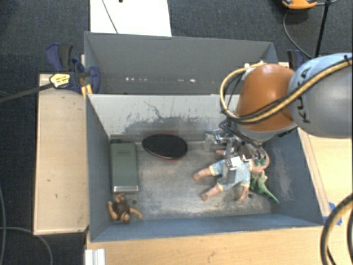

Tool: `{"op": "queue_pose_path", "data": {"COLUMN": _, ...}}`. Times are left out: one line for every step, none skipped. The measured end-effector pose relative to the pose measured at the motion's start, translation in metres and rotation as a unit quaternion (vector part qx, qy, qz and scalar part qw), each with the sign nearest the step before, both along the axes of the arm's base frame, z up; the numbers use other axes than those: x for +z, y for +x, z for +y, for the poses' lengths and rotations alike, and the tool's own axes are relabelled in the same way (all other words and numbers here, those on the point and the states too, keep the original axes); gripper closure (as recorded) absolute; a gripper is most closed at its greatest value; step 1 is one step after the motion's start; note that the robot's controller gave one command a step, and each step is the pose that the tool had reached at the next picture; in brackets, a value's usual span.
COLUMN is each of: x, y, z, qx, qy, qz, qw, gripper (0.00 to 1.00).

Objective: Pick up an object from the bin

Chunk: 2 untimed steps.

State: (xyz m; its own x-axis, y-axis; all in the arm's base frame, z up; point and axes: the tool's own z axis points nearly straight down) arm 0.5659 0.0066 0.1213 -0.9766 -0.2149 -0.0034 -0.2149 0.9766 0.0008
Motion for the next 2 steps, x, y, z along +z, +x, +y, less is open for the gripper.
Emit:
{"op": "queue_pose_path", "data": {"x": -0.016, "y": -0.020, "z": -0.023, "qx": 0.050, "qy": 0.000, "qz": -0.0001, "qw": 0.9988, "gripper": 0.00}}
{"op": "queue_pose_path", "data": {"x": -0.035, "y": -0.010, "z": -0.034, "qx": 0.030, "qy": -0.001, "qz": -0.0004, "qw": 0.9996, "gripper": 0.00}}
